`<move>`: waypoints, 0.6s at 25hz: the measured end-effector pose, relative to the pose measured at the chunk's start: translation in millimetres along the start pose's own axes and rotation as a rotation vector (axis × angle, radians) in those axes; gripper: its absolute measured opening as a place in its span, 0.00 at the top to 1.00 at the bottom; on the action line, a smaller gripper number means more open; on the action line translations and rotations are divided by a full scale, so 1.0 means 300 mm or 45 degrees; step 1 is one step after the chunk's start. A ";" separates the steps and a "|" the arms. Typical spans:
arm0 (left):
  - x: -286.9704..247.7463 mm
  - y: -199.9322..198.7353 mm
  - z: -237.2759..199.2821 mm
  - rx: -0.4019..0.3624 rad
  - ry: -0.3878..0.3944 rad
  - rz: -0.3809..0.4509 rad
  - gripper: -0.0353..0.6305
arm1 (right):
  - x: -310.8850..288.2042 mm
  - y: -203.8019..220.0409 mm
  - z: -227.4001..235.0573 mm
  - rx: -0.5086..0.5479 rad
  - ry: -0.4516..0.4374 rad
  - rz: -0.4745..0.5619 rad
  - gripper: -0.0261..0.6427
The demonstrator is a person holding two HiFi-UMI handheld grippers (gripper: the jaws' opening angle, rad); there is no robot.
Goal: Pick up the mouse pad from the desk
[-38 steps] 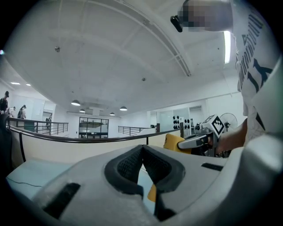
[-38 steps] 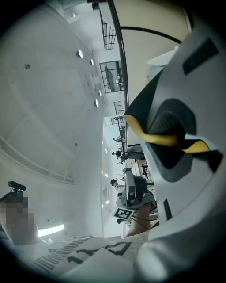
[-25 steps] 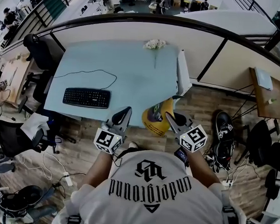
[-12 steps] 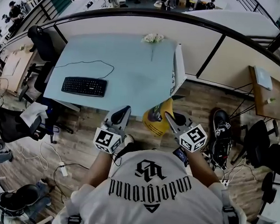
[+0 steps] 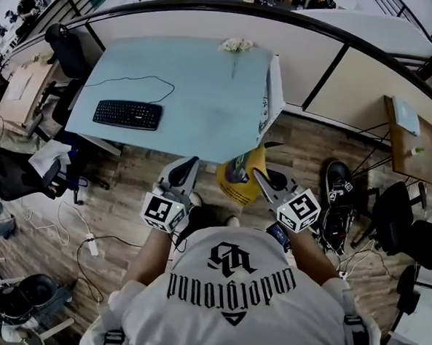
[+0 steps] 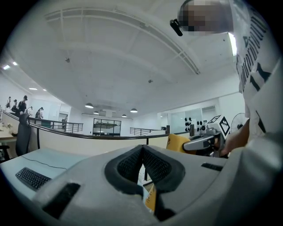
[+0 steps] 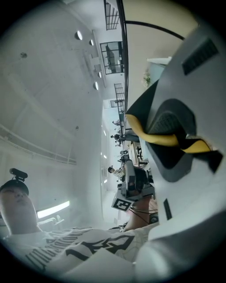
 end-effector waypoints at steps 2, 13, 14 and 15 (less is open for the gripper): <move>0.009 0.001 0.016 0.002 -0.009 -0.003 0.94 | 0.012 0.005 -0.006 0.002 -0.009 -0.001 0.93; 0.025 0.001 0.073 0.006 -0.016 -0.003 0.94 | 0.060 0.022 -0.018 0.014 -0.029 -0.012 0.93; 0.024 0.001 0.074 0.006 -0.014 -0.004 0.94 | 0.061 0.025 -0.017 0.010 -0.027 -0.015 0.93; 0.023 0.001 0.075 0.005 -0.013 -0.005 0.94 | 0.062 0.027 -0.014 0.004 -0.027 -0.016 0.93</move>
Point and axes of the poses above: the fingertips, and each gripper's own axes: x backward along the fingers, z to its right, y out of its underside, the point moved 9 cm from there along x, backward along the fingers, and after that the axes turned 5 degrees about -x, right-handed, at the moved point
